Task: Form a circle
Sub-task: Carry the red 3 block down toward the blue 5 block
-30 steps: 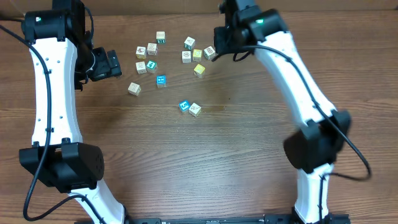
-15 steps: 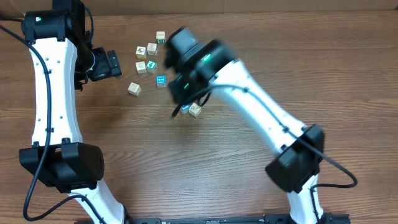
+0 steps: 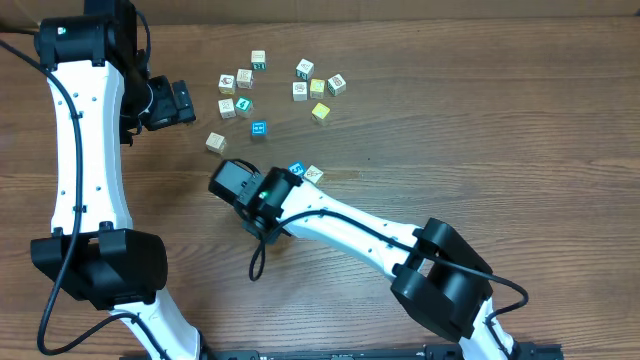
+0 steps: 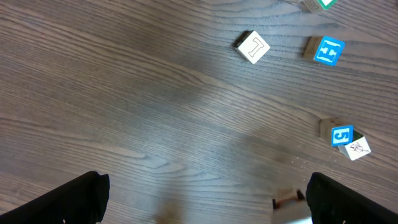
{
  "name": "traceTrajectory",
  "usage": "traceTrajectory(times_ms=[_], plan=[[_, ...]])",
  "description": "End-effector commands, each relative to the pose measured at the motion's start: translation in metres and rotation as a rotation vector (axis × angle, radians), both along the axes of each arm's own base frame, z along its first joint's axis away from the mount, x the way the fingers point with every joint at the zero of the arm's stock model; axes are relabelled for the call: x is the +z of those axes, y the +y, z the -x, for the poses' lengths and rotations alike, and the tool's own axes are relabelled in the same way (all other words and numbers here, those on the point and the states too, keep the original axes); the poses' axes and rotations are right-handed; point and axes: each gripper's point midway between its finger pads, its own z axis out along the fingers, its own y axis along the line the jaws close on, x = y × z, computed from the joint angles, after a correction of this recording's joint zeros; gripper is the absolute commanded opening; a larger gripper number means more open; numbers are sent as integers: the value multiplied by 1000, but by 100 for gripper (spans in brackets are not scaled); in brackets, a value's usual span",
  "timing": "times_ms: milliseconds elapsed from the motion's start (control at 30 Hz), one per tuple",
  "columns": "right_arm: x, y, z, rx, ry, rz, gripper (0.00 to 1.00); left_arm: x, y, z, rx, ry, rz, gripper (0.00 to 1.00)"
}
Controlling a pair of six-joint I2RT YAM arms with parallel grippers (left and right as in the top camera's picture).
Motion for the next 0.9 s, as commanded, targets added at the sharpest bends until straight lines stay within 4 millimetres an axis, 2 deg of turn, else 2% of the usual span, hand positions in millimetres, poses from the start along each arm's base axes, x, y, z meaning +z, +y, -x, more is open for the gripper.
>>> traceTrajectory(times_ms=[0, 133, 333, 433, 733, 867], plan=[[-22, -18, -13, 39, -53, 62, 28, -3, 0, -1, 11, 6, -4, 99], [-38, -26, -20, 52, -61, 63, 28, -3, 0, -1, 11, 6, -4, 99], [-41, -29, -29, 28, -54, 33, 28, -3, 0, -1, 11, 6, -4, 100], [-42, -25, -27, 31, -30, 6, 39, -3, 0, -1, 11, 6, -4, 99], [-42, -22, -25, 30, -11, -18, 47, -3, 0, -2, 11, 5, -4, 100], [-29, -13, -33, 5, -39, -58, 52, -3, 0, -1, 11, 6, -4, 100]])
